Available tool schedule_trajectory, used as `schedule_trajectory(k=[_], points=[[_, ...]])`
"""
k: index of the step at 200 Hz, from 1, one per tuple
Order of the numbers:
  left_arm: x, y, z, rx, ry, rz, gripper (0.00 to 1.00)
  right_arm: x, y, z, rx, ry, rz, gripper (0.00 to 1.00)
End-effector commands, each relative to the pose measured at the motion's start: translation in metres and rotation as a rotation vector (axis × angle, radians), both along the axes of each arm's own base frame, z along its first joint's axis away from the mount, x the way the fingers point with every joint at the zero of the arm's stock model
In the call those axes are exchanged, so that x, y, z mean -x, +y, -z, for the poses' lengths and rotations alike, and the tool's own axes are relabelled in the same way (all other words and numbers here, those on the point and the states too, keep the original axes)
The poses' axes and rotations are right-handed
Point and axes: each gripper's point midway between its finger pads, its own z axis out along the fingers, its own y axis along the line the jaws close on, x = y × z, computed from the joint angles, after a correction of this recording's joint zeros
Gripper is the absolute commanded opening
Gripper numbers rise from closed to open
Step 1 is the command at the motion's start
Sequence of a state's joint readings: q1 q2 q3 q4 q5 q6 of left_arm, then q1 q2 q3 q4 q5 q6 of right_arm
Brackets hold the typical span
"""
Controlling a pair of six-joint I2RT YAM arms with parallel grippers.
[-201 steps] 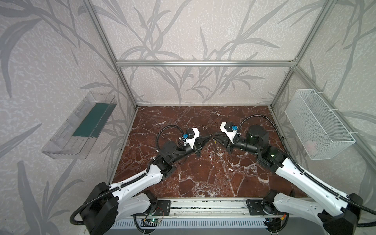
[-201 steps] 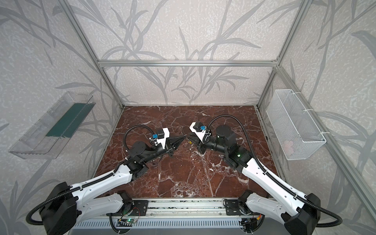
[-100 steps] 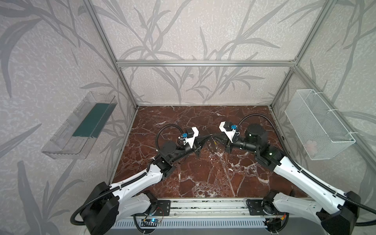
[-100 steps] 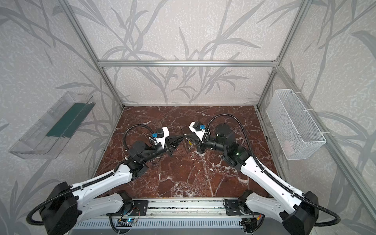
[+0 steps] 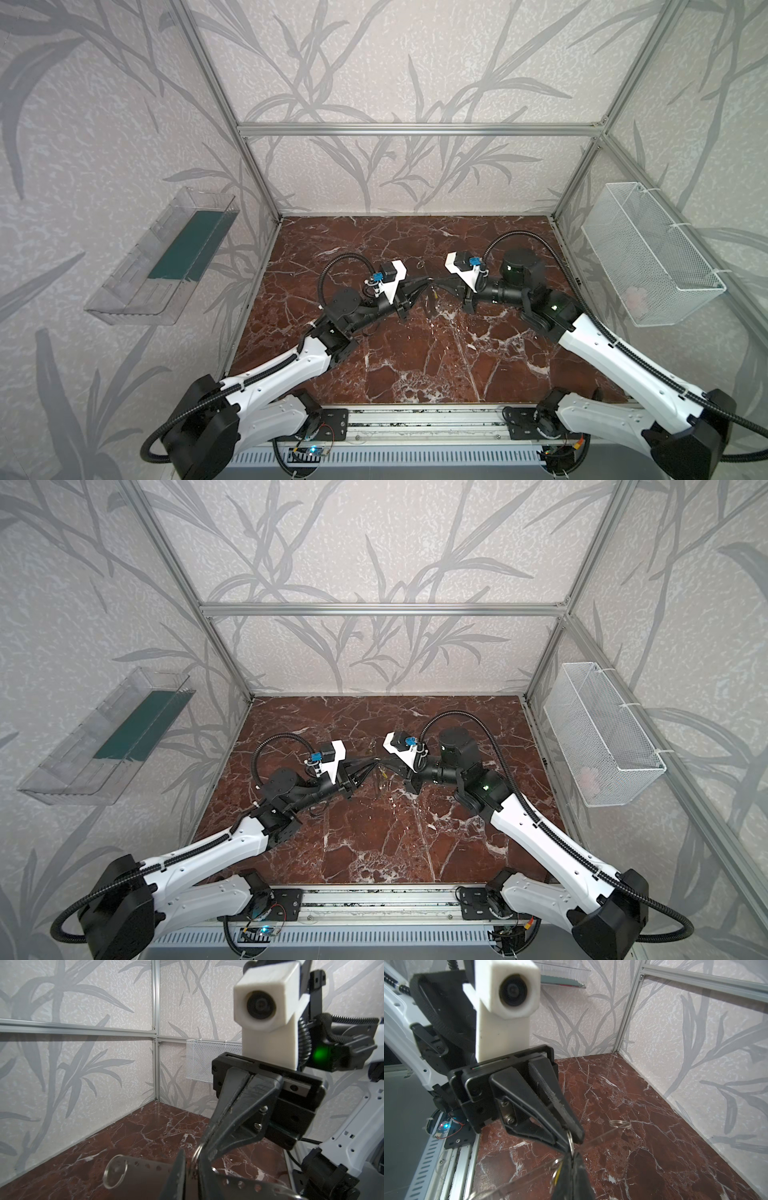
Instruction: Put the keys on the keyring
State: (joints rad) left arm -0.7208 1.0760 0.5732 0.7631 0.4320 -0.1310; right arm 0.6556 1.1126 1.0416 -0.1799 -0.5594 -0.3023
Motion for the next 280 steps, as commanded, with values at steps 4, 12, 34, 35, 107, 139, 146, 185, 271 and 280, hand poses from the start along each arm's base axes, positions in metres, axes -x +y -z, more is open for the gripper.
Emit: schedule_trajectory(k=[4,12,34,35,107,139,146,185,271,280], points=[[0.007,0.009,-0.015,-0.073,-0.027,-0.030,0.19,0.009,-0.002,0.008,0.114,-0.017,-0.061,0.00],[0.007,0.013,-0.011,-0.135,-0.010,-0.047,0.19,0.009,-0.003,0.007,0.138,-0.019,-0.066,0.00],[0.011,0.022,-0.004,-0.247,0.028,-0.069,0.20,0.010,-0.005,0.009,0.199,-0.025,-0.091,0.00],[0.012,0.022,-0.004,-0.250,0.028,-0.068,0.20,0.010,-0.005,0.009,0.201,-0.025,-0.092,0.00],[0.027,0.015,-0.001,-0.470,0.064,0.057,0.21,0.018,-0.002,-0.001,0.257,-0.051,-0.192,0.00],[0.032,0.008,-0.005,-0.476,0.058,0.113,0.22,0.020,-0.001,-0.002,0.246,-0.058,-0.202,0.00],[0.032,0.007,-0.005,-0.476,0.057,0.119,0.21,0.021,-0.001,-0.003,0.245,-0.058,-0.203,0.00],[0.033,0.002,-0.006,-0.468,0.052,0.147,0.21,0.023,0.000,-0.005,0.235,-0.063,-0.213,0.00],[0.031,-0.007,-0.012,-0.433,0.030,0.172,0.21,0.028,0.003,-0.006,0.207,-0.053,-0.251,0.00],[0.030,-0.007,-0.013,-0.430,0.027,0.172,0.21,0.028,0.003,-0.006,0.206,-0.053,-0.252,0.00]])
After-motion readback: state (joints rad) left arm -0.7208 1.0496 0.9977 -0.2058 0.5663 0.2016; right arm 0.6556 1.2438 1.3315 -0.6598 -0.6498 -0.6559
